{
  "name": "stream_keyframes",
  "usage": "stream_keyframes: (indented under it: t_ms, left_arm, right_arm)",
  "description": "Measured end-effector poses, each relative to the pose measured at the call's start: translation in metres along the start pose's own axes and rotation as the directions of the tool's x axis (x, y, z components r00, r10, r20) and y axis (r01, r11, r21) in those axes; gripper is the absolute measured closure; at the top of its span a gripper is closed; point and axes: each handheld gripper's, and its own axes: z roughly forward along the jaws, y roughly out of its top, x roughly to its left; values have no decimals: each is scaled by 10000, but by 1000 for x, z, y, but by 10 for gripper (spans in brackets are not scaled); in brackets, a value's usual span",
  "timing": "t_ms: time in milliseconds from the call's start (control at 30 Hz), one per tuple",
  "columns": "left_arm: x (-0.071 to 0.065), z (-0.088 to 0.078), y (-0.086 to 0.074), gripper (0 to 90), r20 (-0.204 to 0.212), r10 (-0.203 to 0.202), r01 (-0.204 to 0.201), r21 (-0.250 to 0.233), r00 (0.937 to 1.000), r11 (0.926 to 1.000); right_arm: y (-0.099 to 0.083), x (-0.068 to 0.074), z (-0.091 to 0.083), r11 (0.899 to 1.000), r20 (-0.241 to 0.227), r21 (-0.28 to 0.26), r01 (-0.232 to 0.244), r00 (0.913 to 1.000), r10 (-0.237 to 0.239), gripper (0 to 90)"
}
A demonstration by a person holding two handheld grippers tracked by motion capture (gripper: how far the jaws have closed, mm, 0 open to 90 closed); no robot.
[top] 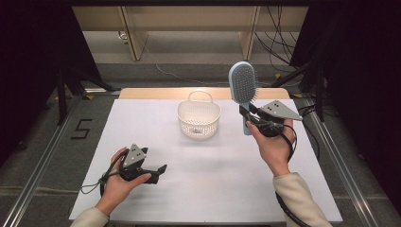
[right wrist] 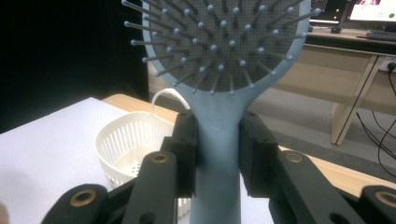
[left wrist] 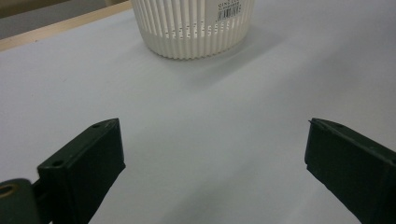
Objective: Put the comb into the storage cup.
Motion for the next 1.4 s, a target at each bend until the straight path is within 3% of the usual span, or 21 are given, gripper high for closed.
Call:
stream_keyframes:
  t_ms: [1400]
  left_arm:
    - [0,0,0,41,-5,-10,10,-3,10000,10000]
  right_arm:
    - [2,2,10,9999,-106,-112,-37,9999,36,705]
